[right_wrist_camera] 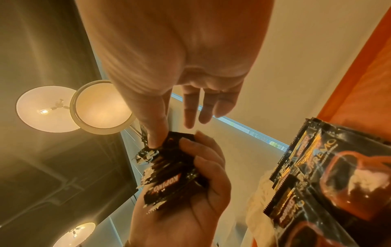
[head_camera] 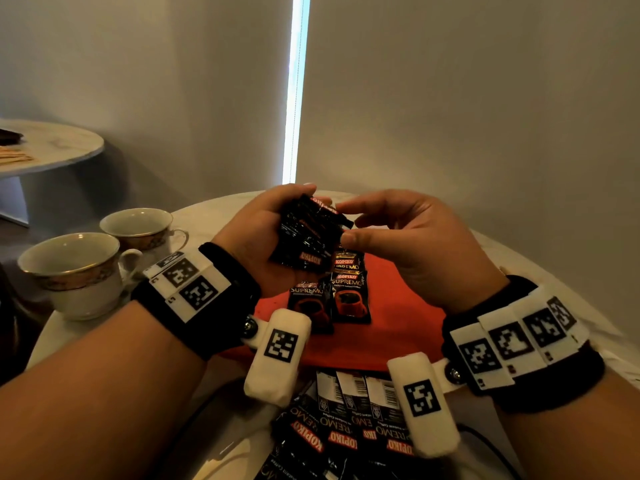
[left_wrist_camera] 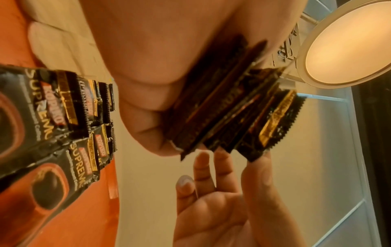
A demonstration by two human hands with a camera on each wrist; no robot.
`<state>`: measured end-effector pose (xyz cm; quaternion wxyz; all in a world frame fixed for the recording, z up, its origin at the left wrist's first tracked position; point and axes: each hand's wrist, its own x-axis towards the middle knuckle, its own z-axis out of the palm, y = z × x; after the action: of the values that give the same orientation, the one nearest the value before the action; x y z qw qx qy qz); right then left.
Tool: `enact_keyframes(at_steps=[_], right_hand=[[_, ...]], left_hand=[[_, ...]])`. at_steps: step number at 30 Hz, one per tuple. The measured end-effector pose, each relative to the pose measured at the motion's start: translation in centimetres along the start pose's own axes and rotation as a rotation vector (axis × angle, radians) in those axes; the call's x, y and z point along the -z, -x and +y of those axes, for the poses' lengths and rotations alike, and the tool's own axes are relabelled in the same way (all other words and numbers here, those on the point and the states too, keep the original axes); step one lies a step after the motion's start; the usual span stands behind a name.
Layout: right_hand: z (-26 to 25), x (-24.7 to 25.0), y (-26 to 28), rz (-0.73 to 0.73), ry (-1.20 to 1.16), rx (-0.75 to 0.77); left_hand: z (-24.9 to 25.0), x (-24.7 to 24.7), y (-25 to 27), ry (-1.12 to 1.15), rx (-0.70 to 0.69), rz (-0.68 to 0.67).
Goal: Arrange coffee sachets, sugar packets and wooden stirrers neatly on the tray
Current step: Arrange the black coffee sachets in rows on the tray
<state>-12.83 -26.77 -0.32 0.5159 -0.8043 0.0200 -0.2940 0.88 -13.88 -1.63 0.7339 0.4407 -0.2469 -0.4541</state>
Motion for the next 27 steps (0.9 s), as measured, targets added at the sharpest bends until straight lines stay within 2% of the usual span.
enact_keyframes(at_steps=[4,6,8,11,13,16,21,27], right_hand=[[-0.2,-0.2,0.0,0.013,-0.055,0.039],[-0.3,-0.3,0.1,0.126,0.003,0.091],[-0.1,-0.1,-0.1,0.308,0.1,0.13],[0.4,0.9,-0.5,0.47,0.122,0.068],[0.9,1.3,-0.7,0.442,0.122,-0.025],[1.1,0.9,-0.6,0.33,0.104,-0.12],[0.7,0.3,-0.7,0.263,0.021,-0.207],[0.6,0.0,-0.8,0.258,-0.169,-0.289]], left_hand=[[-0.1,0.0,0.0,0.016,0.051,-0.075],[-0.2,0.1,0.0,0.018,0.086,-0.096],[0.0,0.2,0.0,0.009,0.118,-0.081],[0.1,0.7,-0.4,-0.009,0.024,0.019],[0.2,1.0,-0.7,0.048,-0.104,0.041],[0.0,0.5,-0.7,0.073,-0.192,0.001],[-0.6,-0.2,-0.6,-0.135,-0.189,0.039],[-0.5,-0.7,0.0,-0.199,-0.17,-0.053]])
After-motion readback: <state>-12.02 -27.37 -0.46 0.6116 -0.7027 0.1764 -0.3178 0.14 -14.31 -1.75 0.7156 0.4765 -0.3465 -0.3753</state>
